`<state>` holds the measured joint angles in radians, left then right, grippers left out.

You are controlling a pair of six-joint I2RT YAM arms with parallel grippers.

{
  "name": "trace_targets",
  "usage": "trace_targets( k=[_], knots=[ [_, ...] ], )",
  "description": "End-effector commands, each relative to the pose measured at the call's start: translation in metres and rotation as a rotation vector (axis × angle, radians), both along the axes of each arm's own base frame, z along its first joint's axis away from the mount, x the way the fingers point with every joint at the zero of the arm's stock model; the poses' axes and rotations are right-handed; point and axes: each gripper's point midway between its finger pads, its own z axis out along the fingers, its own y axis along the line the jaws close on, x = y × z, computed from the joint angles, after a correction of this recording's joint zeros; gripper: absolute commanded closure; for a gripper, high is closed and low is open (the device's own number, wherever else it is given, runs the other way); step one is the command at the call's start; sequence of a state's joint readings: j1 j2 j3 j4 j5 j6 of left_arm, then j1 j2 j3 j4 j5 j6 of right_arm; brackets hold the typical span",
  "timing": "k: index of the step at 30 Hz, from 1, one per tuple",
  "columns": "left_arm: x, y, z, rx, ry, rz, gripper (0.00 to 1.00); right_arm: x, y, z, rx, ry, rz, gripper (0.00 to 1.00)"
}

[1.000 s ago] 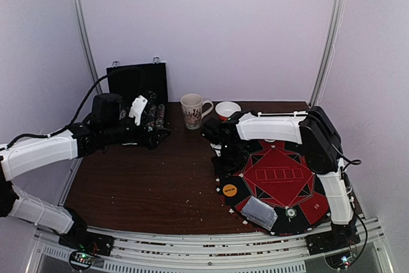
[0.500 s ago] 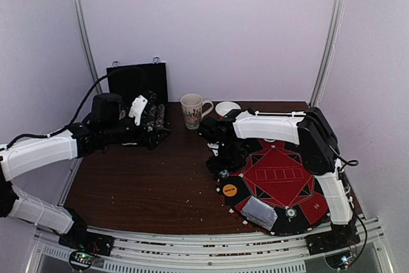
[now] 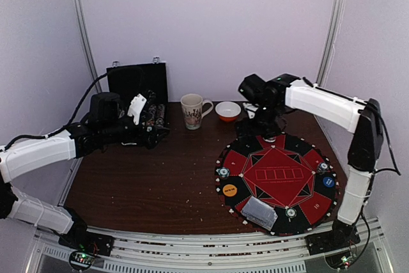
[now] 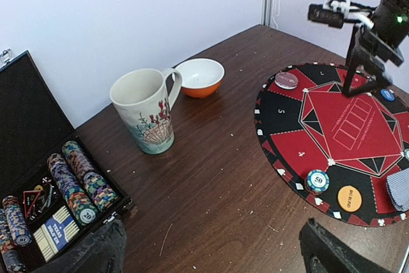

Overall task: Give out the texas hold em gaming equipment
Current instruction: Pick up the pile of poker chips from the pile of poker chips.

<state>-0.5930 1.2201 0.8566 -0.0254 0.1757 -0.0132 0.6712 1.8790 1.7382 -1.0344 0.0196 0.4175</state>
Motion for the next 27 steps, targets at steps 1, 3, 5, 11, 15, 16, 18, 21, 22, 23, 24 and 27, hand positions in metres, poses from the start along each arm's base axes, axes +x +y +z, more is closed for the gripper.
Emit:
trace_targets(
  k=[1,3,5,11,15,16,18,21,22,23,24,27],
  knots=[
    [0.000,0.000,0.024,-0.016,-0.077,-0.001,0.02,-0.011,-0.128,-0.005,-0.160,0.010,-0.246,0.00],
    [0.000,0.001,0.024,-0.012,-0.082,-0.002,0.02,-0.018,-0.174,-0.008,-0.187,0.022,-0.336,0.00],
    [-0.001,0.002,0.022,-0.011,-0.084,-0.001,0.02,-0.024,-0.211,-0.014,-0.192,0.036,-0.409,0.00],
    [-0.002,0.002,0.020,-0.002,-0.083,-0.008,0.02,-0.039,-0.280,-0.047,-0.185,0.121,-0.551,0.00],
    [-0.003,0.005,0.021,0.004,-0.095,-0.001,0.02,-0.040,-0.297,-0.064,-0.163,0.163,-0.576,0.00],
    [-0.003,0.005,0.021,0.005,-0.097,-0.002,0.02,-0.041,-0.298,-0.069,-0.158,0.177,-0.576,0.00],
    [-0.004,0.005,0.020,0.008,-0.096,0.000,0.02,-0.043,-0.299,-0.079,-0.140,0.201,-0.575,0.00],
    [-0.003,0.005,0.020,0.010,-0.097,-0.001,0.02,-0.045,-0.296,-0.091,-0.113,0.224,-0.571,0.01],
    [-0.003,0.005,0.019,0.011,-0.097,-0.001,0.02,-0.046,-0.296,-0.095,-0.110,0.230,-0.571,0.01],
    [-0.003,0.005,0.020,0.011,-0.097,-0.001,0.02,-0.047,-0.295,-0.099,-0.108,0.239,-0.570,0.02],
    [-0.002,0.004,0.019,0.012,-0.095,-0.002,0.02,-0.049,-0.295,-0.103,-0.109,0.249,-0.568,0.04],
    [0.000,0.003,0.018,0.017,-0.089,-0.002,0.02,-0.052,-0.293,-0.115,-0.102,0.278,-0.565,0.12]
  ],
)
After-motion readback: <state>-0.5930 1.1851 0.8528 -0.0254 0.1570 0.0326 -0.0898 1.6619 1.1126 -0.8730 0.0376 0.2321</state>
